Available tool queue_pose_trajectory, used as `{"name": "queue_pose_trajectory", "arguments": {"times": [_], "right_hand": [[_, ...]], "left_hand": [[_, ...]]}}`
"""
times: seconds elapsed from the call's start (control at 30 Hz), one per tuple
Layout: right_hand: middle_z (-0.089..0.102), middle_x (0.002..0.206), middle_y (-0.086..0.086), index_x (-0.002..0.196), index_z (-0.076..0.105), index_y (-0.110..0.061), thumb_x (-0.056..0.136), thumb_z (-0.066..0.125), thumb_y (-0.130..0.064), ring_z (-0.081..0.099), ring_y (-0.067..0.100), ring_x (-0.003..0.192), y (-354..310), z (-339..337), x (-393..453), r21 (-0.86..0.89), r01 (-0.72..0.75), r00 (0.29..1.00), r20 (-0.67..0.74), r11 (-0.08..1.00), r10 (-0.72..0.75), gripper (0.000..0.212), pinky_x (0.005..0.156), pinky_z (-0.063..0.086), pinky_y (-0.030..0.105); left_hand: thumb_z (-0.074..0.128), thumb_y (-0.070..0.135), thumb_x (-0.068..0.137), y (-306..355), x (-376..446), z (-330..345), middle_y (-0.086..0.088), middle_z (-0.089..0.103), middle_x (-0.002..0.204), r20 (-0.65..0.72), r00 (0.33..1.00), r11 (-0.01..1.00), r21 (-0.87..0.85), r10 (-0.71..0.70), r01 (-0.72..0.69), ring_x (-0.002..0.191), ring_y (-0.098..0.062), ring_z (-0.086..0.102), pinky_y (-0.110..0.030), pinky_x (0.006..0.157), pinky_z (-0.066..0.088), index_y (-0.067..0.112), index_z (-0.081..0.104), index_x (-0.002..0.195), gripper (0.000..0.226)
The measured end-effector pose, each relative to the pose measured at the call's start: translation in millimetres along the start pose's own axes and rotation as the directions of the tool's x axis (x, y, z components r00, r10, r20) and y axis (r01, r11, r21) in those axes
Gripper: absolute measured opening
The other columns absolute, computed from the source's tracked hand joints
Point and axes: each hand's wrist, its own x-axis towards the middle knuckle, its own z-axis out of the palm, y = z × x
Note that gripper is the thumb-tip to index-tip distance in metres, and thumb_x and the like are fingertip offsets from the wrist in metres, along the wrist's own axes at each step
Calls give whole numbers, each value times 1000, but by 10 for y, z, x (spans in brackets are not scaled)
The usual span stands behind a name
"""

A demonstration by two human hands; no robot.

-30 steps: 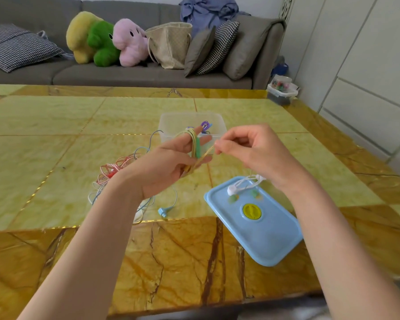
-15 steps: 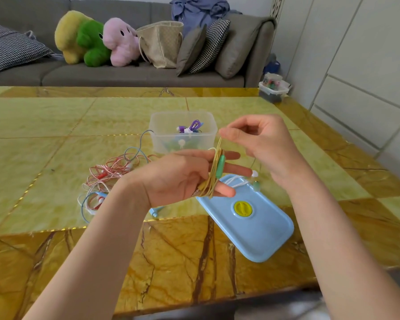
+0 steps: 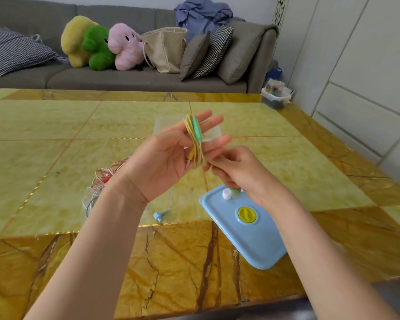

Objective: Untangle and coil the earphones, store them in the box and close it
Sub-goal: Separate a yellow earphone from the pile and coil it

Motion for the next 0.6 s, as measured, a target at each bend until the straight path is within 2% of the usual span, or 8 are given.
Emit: {"name": "queue_pose_trajectory", "arguments": {"times": [0.1, 0.2, 0.27, 0.33, 0.4, 0.43, 0.5, 0.6], "right_hand": [[43, 49, -6, 74, 63, -8, 96, 50, -21, 34, 10, 42, -6, 60, -12, -16, 8, 996, 91, 1000, -6, 29, 41, 31, 19], [51, 58, 1, 94, 66, 0, 93, 55, -10, 45, 13, 51, 2, 115, -12, -34, 19, 988, 151, 999, -14, 15, 53, 43, 17], [58, 69, 6, 99, 67, -4, 90, 58, -6, 51, 10, 59, 9, 134, -8, -84, 36, 983, 183, 996, -20, 13, 64, 44, 16], [60, 66, 3, 98, 69, -11, 90, 59, -8, 54, 8, 60, 11, 140, 0, -231, 70, 985, 168, 970, -31, 13, 66, 43, 17], [55, 58, -1, 97, 72, -13, 89, 60, -12, 50, 7, 53, 4, 120, 5, -380, 119, 991, 103, 917, -86, 14, 54, 37, 12], [53, 57, -1, 97, 73, -14, 88, 61, -12, 47, 9, 52, -6, 108, 3, -406, 151, 988, 74, 902, -132, 15, 50, 35, 13], [53, 54, -6, 91, 75, -15, 84, 65, -8, 47, 11, 53, -28, 75, -2, -394, 203, 977, 24, 896, -211, 14, 53, 40, 21], [55, 58, -14, 82, 74, -13, 78, 70, -5, 51, 6, 56, -35, 25, 31, -411, 228, 966, -20, 882, -259, 9, 62, 46, 29]], "left_hand": [[26, -12, 83, -20, 46, -41, -6, 58, 130, -179, 982, 999, 17, 53, -51, 105, -33, 64, -33, 88, 54, 6, 45, 132, 55], [25, -13, 87, -54, 89, -76, -1, 54, 134, -352, 928, 988, 135, 118, -75, 106, -29, 64, -32, 89, 53, 10, 44, 134, 56], [26, -12, 90, -68, 103, -93, 3, 49, 138, -412, 896, 969, 235, 167, -72, 112, -25, 60, -32, 96, 48, 17, 45, 133, 55], [29, -10, 92, -80, 103, -103, 7, 45, 139, -436, 877, 922, 387, 200, -17, 117, -21, 56, -30, 100, 44, 27, 48, 119, 49], [32, -8, 93, -111, 97, -112, 8, 56, 124, -446, 882, 886, 457, 155, 75, 106, -16, 60, -29, 95, 46, 26, 51, 97, 39], [32, -7, 93, -132, 88, -113, 9, 66, 106, -439, 892, 877, 463, 103, 127, 92, -13, 64, -28, 90, 47, 23, 54, 88, 38], [33, -6, 93, -178, 74, -101, 10, 70, 72, -399, 917, 847, 481, -18, 226, 74, -12, 63, -27, 83, 51, 18, 59, 81, 37], [31, -2, 93, -213, 63, -92, -1, 71, 72, -326, 936, 794, 529, -133, 298, 71, -17, 68, -27, 78, 56, 8, 64, 85, 35]]}}
